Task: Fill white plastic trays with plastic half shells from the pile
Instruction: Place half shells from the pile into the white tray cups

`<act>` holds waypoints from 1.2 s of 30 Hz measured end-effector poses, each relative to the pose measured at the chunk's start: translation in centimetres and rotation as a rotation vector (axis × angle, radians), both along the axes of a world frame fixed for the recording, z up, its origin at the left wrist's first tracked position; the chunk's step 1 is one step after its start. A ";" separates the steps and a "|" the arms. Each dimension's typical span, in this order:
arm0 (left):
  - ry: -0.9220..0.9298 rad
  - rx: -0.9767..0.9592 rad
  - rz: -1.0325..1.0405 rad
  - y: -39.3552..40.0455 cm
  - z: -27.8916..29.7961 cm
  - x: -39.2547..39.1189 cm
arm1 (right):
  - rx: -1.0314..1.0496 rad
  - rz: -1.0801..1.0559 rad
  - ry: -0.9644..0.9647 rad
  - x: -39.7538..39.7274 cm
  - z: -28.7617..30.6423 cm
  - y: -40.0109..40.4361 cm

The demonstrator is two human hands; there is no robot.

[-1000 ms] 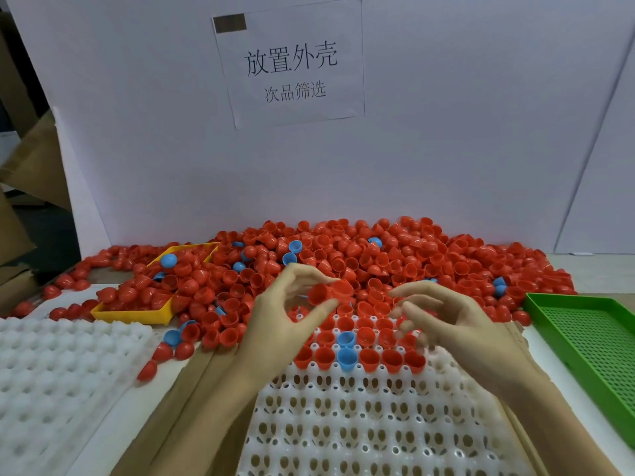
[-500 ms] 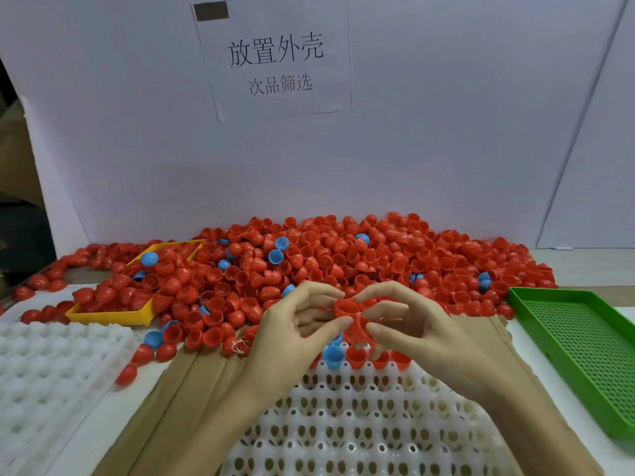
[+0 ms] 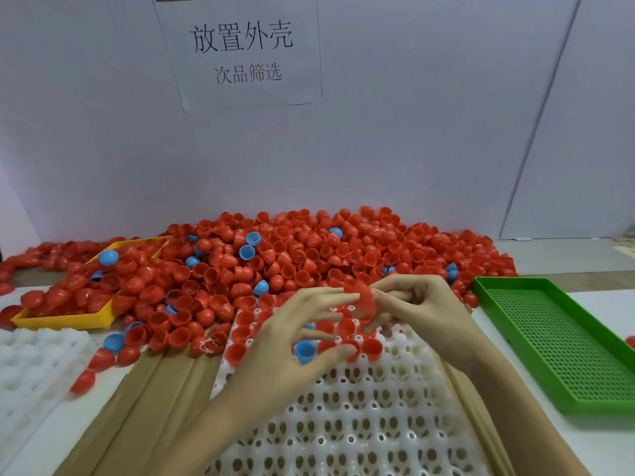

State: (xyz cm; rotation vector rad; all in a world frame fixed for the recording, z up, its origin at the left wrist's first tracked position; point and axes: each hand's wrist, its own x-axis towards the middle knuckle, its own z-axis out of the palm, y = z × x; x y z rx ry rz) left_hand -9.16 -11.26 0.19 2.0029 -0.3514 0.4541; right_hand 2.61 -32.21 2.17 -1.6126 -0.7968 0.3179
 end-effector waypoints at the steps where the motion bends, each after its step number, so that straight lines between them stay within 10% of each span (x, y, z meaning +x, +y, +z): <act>1: -0.016 0.020 -0.003 -0.3 -0.1 0.0 | -0.022 0.034 0.007 -0.3 -0.2 0.4; 15: 0.373 -0.629 -0.081 -0.2 -0.2 0.2 | -0.117 -0.069 -0.411 -2.4 -1.2 3.2; 20: 0.352 -0.440 0.009 0.2 0.1 0.3 | -0.196 -0.106 -0.439 -0.7 -1.3 2.1; 30: 0.072 0.456 0.819 10.5 -0.1 0.9 | -0.715 -0.093 -0.387 3.0 -1.7 -3.2; 36: 0.379 0.505 0.630 14.5 0.7 -0.3 | -0.710 -0.114 -0.421 3.0 -2.2 -2.3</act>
